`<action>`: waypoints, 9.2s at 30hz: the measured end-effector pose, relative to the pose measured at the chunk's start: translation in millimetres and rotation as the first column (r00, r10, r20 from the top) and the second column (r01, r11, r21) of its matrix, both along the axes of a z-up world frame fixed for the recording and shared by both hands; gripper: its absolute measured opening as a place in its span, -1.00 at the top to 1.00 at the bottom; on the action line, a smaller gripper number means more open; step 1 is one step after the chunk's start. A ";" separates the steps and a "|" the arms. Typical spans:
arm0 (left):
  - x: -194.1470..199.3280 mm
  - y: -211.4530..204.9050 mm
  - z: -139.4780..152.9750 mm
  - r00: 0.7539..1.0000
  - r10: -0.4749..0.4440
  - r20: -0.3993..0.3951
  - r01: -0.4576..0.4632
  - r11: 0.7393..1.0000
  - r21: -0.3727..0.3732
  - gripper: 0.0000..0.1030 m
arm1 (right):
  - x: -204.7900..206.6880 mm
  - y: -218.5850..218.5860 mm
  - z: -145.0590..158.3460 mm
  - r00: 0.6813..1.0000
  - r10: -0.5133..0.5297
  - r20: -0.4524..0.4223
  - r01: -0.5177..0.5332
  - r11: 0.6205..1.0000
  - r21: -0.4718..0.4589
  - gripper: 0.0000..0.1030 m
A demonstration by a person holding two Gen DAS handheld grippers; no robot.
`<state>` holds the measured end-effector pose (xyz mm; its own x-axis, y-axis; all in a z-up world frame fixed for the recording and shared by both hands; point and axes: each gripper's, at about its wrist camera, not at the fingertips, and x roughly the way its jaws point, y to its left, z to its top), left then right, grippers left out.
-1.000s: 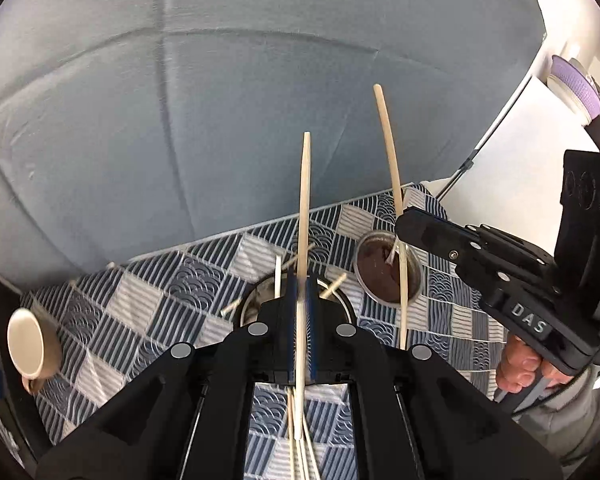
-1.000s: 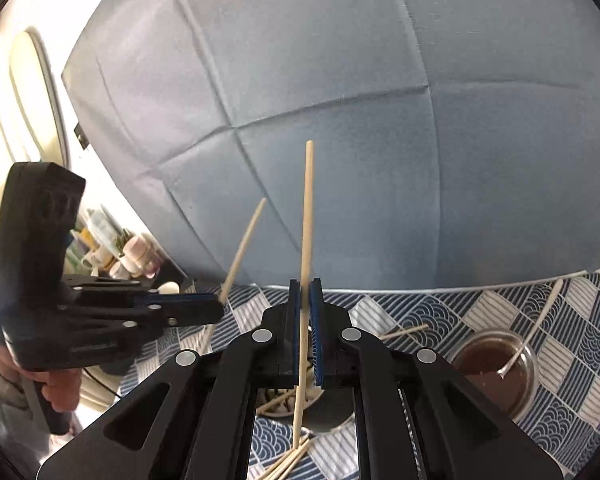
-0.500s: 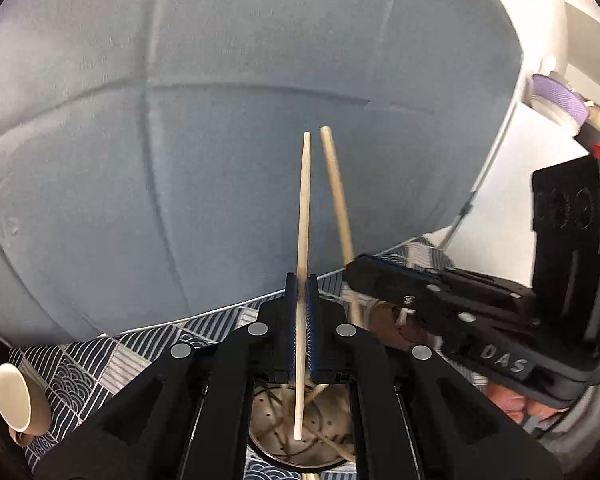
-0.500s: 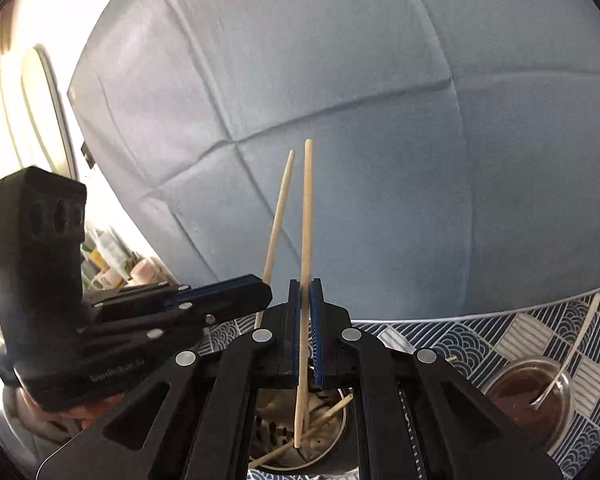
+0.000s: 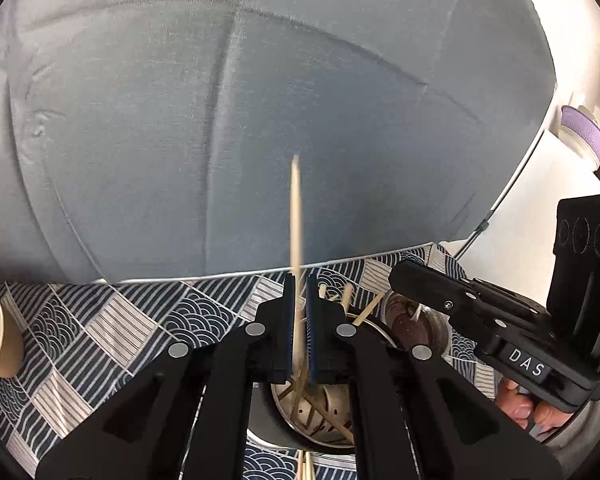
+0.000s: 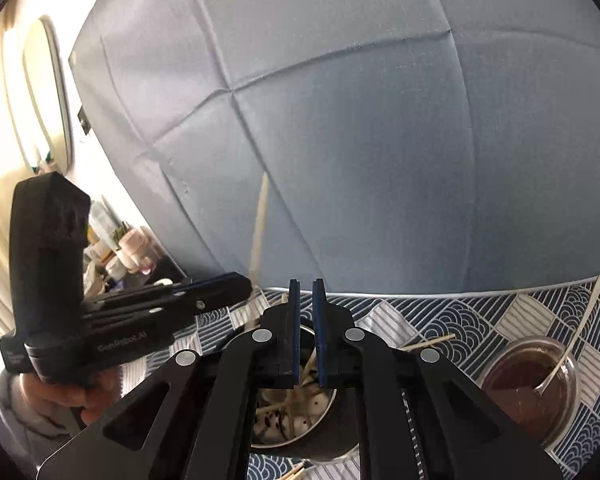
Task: Organize utensils
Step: 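Lower the sticks into the black holder and open both tools, then move both open tools back down to the remaining loose sticks, then close the left tool on a wooden stick while the right tool grasps another, then raise both held sticks upright and carry them over the black holder, then lower the sticks into the black holder and open both tools, then move both open tools back down to the remaining loose sticks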
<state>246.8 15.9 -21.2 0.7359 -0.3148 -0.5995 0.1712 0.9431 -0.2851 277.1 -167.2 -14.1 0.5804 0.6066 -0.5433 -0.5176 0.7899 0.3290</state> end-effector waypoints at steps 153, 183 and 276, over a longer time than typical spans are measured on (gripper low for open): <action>-170.4 57.1 -80.5 0.839 -0.067 -0.539 0.122 0.990 0.068 0.91 | -130.6 -29.0 -101.7 0.886 -0.043 -0.462 -0.098 0.956 -0.277 0.92; -110.3 7.5 39.0 0.967 -0.058 -0.248 0.093 0.987 0.130 0.91 | -84.8 -22.6 58.9 0.991 0.025 -0.134 -0.046 0.986 -0.158 0.91; -59.5 10.4 -56.8 0.968 -0.036 -0.247 0.075 0.986 0.148 -0.87 | -39.2 -39.1 2.4 0.960 -0.228 -0.165 0.206 0.968 -0.142 -0.67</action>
<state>187.3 26.3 -78.0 0.5462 -0.2401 -0.8025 0.1684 0.9699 -0.1757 237.9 -206.3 -11.7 0.5776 0.3991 -0.7121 -0.2710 0.9166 0.2939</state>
